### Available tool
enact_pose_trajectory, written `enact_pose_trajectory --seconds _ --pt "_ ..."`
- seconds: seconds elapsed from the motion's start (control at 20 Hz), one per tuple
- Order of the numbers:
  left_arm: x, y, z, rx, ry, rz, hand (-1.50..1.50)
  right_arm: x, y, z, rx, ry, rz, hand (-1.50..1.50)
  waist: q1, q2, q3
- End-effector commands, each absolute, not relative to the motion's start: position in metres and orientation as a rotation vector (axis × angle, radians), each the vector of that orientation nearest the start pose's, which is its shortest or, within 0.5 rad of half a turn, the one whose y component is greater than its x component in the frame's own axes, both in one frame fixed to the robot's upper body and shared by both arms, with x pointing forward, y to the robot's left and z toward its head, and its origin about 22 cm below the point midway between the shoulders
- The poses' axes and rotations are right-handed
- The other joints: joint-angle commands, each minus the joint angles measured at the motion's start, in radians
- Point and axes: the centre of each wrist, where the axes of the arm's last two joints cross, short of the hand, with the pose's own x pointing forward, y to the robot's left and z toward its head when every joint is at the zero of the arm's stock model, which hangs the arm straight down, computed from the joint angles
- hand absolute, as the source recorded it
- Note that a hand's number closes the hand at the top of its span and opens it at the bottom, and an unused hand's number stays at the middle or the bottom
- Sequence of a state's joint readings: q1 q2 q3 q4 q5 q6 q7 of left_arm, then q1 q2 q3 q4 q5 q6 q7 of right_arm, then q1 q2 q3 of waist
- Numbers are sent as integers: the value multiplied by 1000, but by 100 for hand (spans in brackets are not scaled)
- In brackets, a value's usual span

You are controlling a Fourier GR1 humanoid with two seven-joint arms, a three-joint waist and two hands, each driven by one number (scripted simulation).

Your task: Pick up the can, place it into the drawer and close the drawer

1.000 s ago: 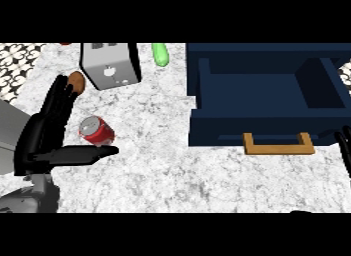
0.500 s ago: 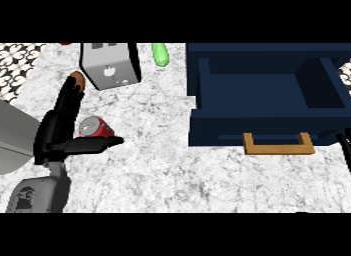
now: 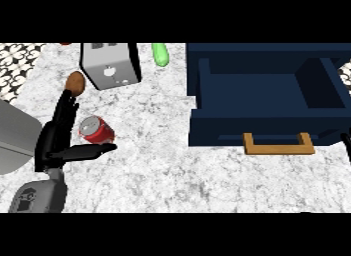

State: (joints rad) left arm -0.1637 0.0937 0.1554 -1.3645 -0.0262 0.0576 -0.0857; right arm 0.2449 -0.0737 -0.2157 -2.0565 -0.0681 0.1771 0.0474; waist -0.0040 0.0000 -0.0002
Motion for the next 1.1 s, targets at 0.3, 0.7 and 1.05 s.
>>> enact_pose_trajectory --seconds 0.3,0.7,1.05 --pt "281 300 -40 227 -1569 72 -150 160 -294 77 -169 -1819 7 -150 -1 0 0" --pt "263 309 -63 218 -1545 35 -150 163 -301 82 -176 -1791 -3 -150 0 0 0" --pt "266 313 -58 230 -1529 58 -150 149 -298 71 -166 -1790 15 -150 0 -1 0"
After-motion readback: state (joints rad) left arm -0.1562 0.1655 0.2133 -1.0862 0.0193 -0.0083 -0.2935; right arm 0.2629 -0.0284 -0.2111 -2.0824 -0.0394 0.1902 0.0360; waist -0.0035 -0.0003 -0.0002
